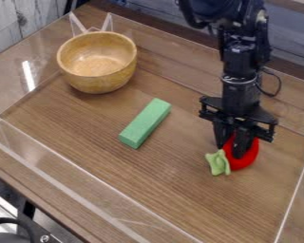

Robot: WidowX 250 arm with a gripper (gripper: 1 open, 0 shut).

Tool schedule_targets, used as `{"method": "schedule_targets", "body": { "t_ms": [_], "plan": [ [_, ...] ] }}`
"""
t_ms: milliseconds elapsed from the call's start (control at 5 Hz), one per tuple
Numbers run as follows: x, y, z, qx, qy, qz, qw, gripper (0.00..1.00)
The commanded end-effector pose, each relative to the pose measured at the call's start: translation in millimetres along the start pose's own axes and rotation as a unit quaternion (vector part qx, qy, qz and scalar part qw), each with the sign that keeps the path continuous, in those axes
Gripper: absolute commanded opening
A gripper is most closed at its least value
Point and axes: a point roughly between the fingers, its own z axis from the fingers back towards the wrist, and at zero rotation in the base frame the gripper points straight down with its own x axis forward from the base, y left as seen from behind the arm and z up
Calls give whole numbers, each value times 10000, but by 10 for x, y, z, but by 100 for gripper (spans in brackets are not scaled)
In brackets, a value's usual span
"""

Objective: Move the red object to the right side of the table

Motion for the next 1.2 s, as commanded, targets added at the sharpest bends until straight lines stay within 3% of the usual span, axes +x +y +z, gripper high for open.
{"method": "schedule_targets", "body": {
  "t_ms": [0,600,800,1000],
  "plan": [
    [-2,160,-36,117,77,232,9996,0],
    [-8,175,-28,130,144,281,9994,0],
    [-12,177,-23,139,164,300,9993,100],
    [-23,182,207,37,39,298,9995,100]
  ]
}}
